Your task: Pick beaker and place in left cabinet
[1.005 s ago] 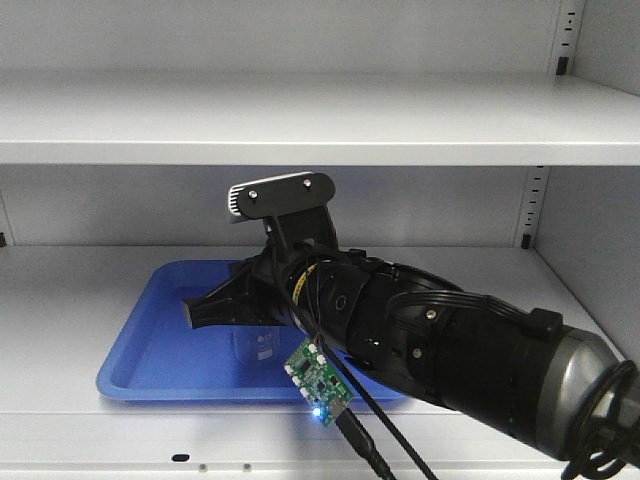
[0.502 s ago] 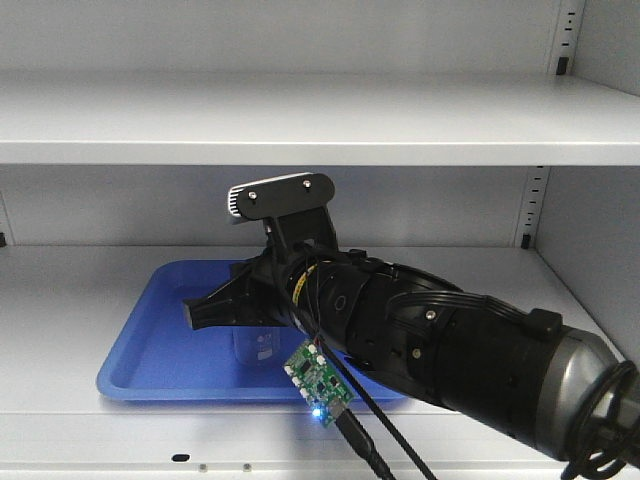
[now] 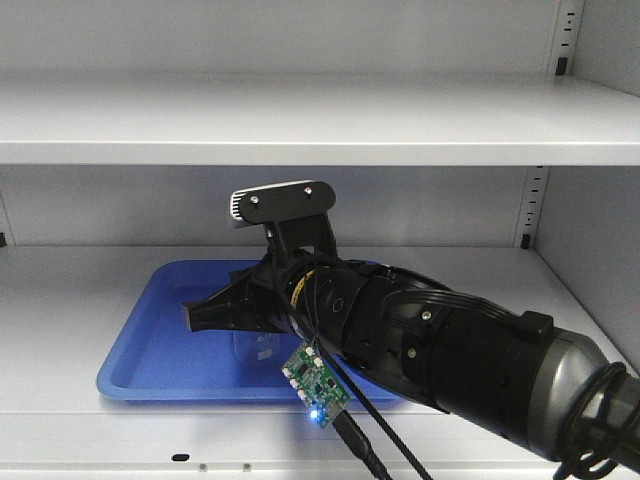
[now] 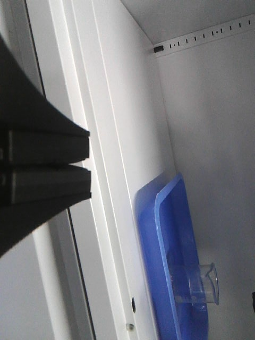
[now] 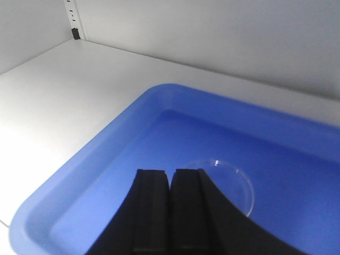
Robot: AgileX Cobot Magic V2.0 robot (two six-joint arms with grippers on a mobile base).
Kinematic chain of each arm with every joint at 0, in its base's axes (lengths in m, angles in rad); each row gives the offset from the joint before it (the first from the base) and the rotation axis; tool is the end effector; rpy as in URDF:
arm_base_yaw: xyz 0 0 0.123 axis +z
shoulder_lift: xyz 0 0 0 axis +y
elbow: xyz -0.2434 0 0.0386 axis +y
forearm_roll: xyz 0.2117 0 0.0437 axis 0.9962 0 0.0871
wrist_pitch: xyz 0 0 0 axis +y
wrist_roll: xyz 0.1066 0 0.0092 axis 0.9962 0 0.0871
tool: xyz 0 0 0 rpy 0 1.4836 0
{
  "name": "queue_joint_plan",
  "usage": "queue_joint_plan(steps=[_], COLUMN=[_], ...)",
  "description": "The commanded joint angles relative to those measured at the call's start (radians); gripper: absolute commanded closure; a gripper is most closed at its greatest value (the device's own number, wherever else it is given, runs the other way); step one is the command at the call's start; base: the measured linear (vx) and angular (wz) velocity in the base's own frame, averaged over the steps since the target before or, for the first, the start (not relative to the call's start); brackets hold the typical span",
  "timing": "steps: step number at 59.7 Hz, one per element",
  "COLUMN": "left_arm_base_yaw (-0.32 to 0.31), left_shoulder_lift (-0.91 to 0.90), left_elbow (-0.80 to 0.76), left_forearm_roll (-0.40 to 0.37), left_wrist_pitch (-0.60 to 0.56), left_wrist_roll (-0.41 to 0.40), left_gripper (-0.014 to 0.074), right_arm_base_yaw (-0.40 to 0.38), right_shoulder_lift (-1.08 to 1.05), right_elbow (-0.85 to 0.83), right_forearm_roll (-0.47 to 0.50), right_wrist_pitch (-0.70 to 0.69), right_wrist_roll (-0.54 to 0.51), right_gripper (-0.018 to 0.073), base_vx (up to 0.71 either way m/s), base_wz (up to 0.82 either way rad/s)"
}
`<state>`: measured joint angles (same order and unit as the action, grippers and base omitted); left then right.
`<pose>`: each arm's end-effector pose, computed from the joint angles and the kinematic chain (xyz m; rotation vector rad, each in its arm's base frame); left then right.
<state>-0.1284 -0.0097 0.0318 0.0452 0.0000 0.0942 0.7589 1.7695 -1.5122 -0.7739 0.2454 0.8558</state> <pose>0.0750 -0.0097 0.2051 0.2010 1.4922 0.0088 0.3034 0.2626 0.3064 -0.5178 1.8640 0.4120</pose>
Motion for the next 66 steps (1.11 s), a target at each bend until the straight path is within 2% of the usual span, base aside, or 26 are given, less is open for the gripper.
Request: queue_joint_plan(steps=[1, 11, 22, 28, 34, 51, 66], left_arm_base_yaw=[-0.001, -0.001, -0.001, -0.001, -0.001, -0.001, -0.001], left_shoulder_lift=[-0.019, -0.019, -0.019, -0.019, -0.019, -0.019, -0.019], left_elbow=[0.016, 0.016, 0.016, 0.016, 0.016, 0.016, 0.016], left_forearm_roll=[-0.003, -0.003, -0.003, -0.003, -0.003, -0.003, -0.003], left_wrist_pitch=[-0.075, -0.075, -0.075, -0.075, -0.075, -0.075, -0.075], left_wrist_roll=[-0.003, -0.003, -0.003, -0.003, -0.003, -0.003, -0.003], left_gripper=[0.0595, 0.0595, 0.0595, 0.0595, 0.0595, 0.0595, 0.0595], right_arm_base_yaw=[0.012, 0.034, 0.013, -0.029, -0.061, -0.146, -0.264], right_shoulder_lift=[-0.054, -0.084, -0.130, -0.150, -0.173, -0.289, -0.323], right_elbow=[-0.033, -0.033, -0.033, -0.033, 0.003, 0.294, 0.366], right_forearm_roll=[0.051, 0.138, 0.368, 0.512, 0.600, 0.664, 0.683], right_wrist_pitch=[-0.025, 0.079, 0.169, 0.182, 0.158, -0.104, -0.130], right_wrist_roll=[-0.005, -0.097, -0.383, -0.555, -0.690, -0.701, -0.702], right_gripper=[0.0559, 0.0559, 0.0559, 0.0559, 0.0559, 0.0559, 0.0559], base_vx=[0.00, 0.00, 0.00, 0.00, 0.00, 0.00, 0.00], base_wz=[0.00, 0.00, 0.00, 0.00, 0.00, 0.00, 0.00])
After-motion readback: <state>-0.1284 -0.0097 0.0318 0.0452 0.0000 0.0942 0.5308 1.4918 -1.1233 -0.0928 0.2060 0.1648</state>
